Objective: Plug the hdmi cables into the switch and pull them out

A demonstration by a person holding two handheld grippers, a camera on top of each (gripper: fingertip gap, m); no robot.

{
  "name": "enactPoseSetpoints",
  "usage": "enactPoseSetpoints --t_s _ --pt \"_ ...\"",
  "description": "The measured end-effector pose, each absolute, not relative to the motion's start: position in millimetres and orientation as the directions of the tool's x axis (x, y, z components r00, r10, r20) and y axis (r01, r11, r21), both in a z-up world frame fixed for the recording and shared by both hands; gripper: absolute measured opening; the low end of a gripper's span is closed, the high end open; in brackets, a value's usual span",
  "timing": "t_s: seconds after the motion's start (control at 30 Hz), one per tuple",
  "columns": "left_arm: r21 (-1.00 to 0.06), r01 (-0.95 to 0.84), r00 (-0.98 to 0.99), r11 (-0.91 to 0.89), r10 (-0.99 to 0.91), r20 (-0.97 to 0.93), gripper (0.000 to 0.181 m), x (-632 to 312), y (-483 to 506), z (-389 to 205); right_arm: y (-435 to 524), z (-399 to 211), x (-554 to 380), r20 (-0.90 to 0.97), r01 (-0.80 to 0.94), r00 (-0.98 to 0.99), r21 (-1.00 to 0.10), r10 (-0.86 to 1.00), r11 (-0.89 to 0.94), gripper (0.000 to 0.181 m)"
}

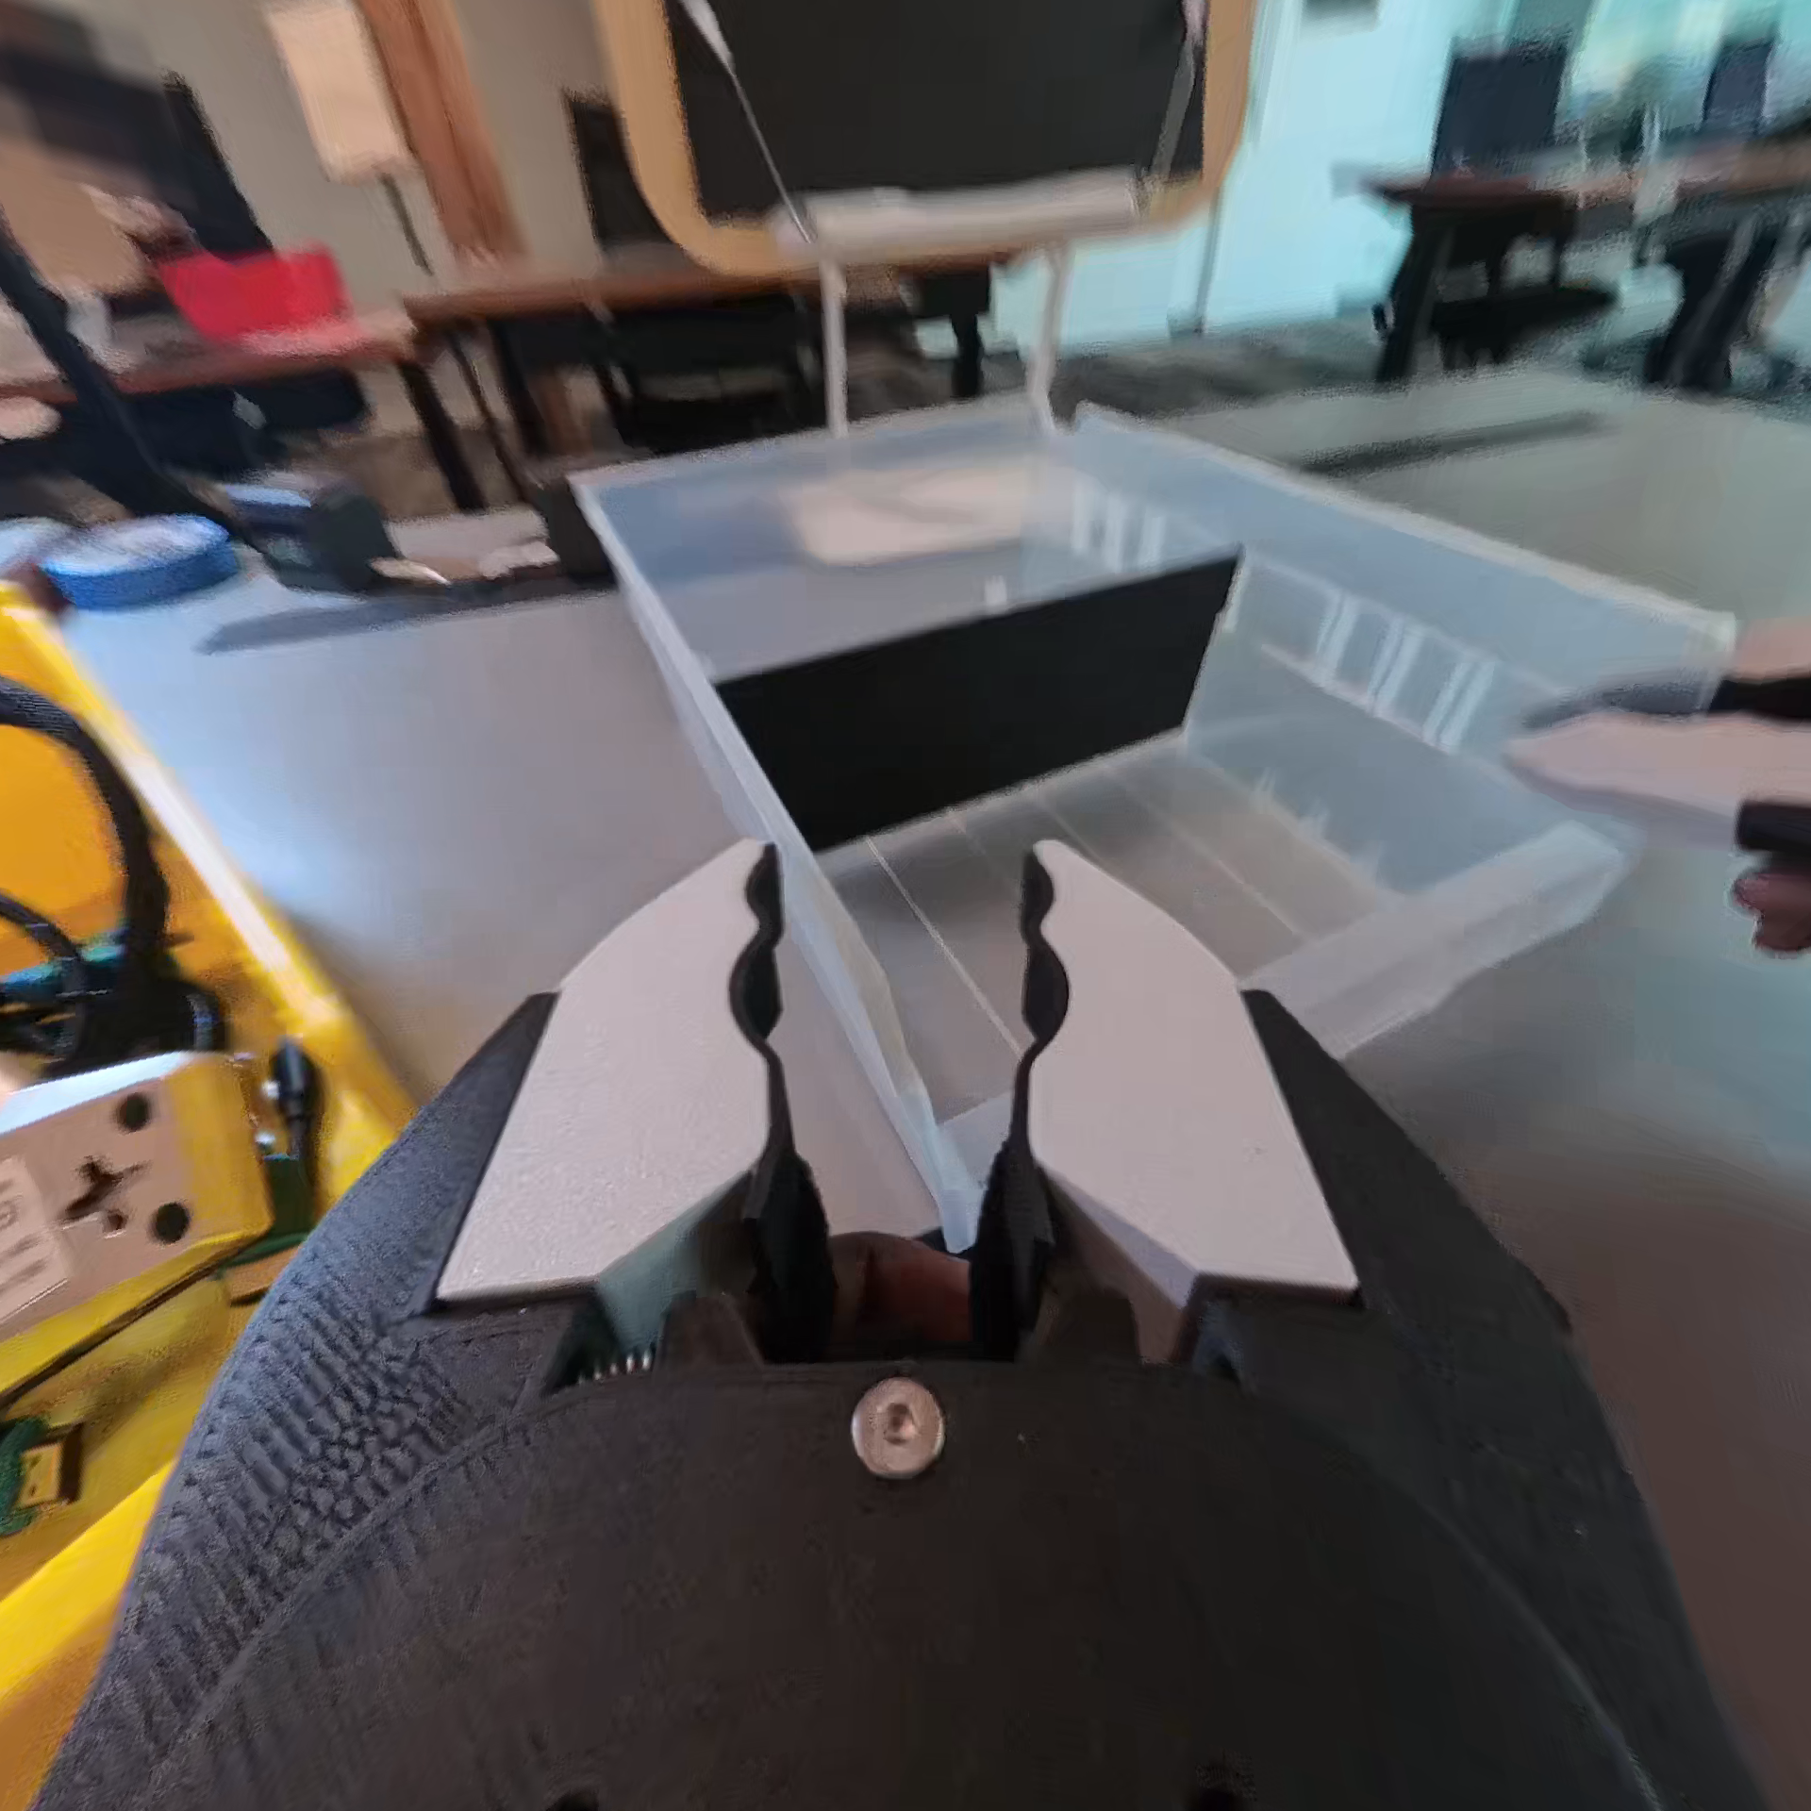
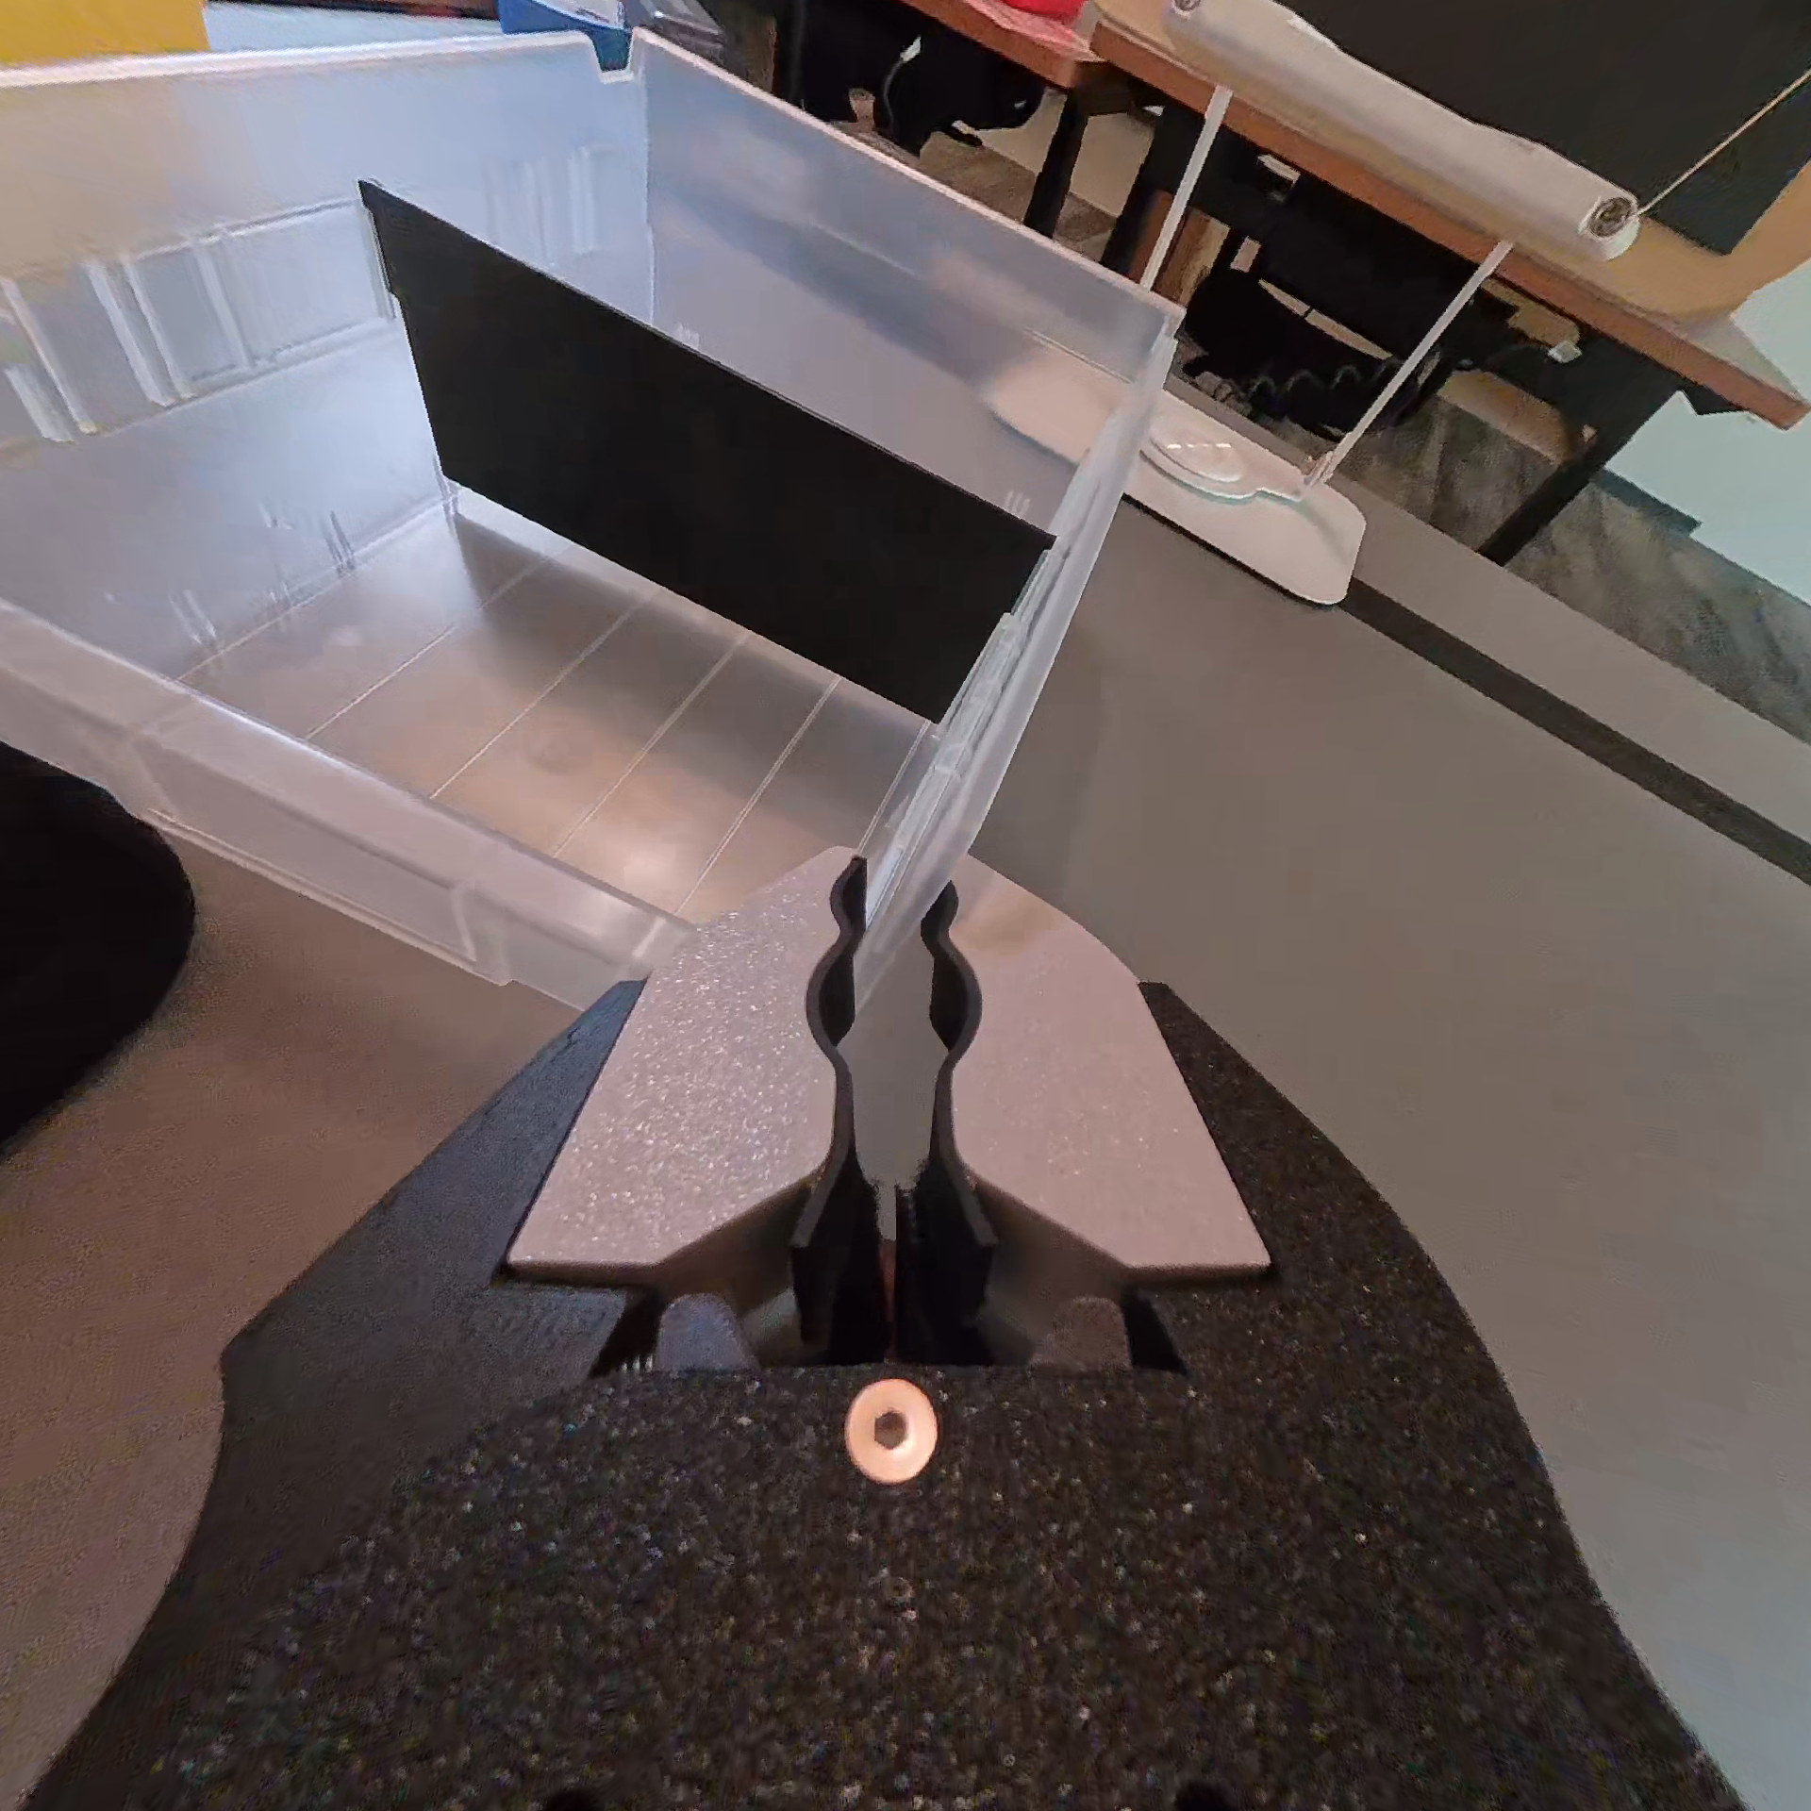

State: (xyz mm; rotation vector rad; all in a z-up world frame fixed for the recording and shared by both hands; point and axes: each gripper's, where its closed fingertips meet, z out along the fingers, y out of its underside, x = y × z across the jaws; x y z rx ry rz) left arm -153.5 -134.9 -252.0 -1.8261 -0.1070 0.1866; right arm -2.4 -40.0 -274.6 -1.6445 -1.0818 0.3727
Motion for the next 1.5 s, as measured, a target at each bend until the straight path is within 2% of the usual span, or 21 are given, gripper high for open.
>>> enactPoseSetpoints --t_s 0.03,0.07,0.2,0.4,0.67,1.03,1.1,1.17,1.2,1.27,1.33,1.43,1.5 --pt "-0.947 -0.039 0.979 -0.318 0.178 -0.100 0.039 -155.6 -132.0 -258.0 -37.8 -274.3 1.7 0.269 0.457 0.544 -0.890 0.795 -0.011 0.010" --pt "-0.939 -0.071 0.975 -0.336 0.174 -0.136 0.021 -156.1 -128.9 -257.2 -33.9 -273.3 6.9 0.272 0.453 0.551 -0.891 0.789 -0.009 0.010" --pt "-0.943 -0.144 0.975 -0.299 0.123 -0.187 0.019 -135.8 -105.5 -238.5 -20.1 -252.3 29.1 0.287 0.396 0.593 -0.917 0.752 0.038 0.009" --pt "-0.960 -0.172 0.983 -0.220 0.018 -0.181 0.020 -69.7 -51.8 -223.1 19.9 -231.6 101.3 0.361 0.418 0.702 -0.907 0.614 0.054 0.009" --pt "-0.938 -0.305 0.945 -0.167 -0.178 -0.276 0.024 52.7 16.9 -229.8 68.0 -253.1 233.2 0.354 0.423 0.834 -0.903 0.423 -0.078 0.010" --pt "-0.952 -0.262 0.915 -0.159 -0.355 -0.193 0.035 142.3 51.7 -243.8 92.6 -257.5 330.5 0.302 0.346 0.920 -0.925 0.249 -0.159 0.011" --pt "-0.960 -0.221 0.893 -0.169 -0.431 -0.130 0.040 151.0 50.7 -247.3 94.5 -261.2 336.1 0.303 0.349 0.920 -0.921 0.248 -0.172 0.011" --pt "-0.974 -0.154 0.855 -0.166 -0.516 -0.047 0.068 156.8 42.4 -242.2 94.2 -278.4 338.6 0.318 0.405 0.892 -0.877 0.320 -0.258 0.012" --pt "-0.983 -0.121 0.845 -0.138 -0.533 -0.029 0.086 153.7 36.2 -233.2 91.3 -288.1 339.9 0.315 0.438 0.875 -0.839 0.368 -0.323 0.022" --pt "-0.996 -0.074 0.861 -0.052 -0.507 -0.038 0.107 130.8 21.0 -209.8 87.8 -275.3 343.0 0.304 0.428 0.879 -0.844 0.368 -0.325 0.053" --pt "-0.998 -0.053 0.916 0.035 -0.396 -0.062 0.115 85.5 3.2 -186.0 85.6 -241.9 344.9 0.333 0.410 0.891 -0.881 0.308 -0.234 0.075" --pt "-0.987 -0.081 0.995 0.142 -0.047 -0.088 0.114 -20.6 -33.0 -158.9 76.9 -181.2 324.8 0.353 0.356 0.912 -0.934 0.208 0.024 0.077" --pt "-0.981 -0.149 0.970 0.121 0.210 -0.122 0.114 -96.3 -67.5 -156.9 64.3 -160.0 279.3 0.324 0.277 0.897 -0.942 0.300 0.189 0.066"
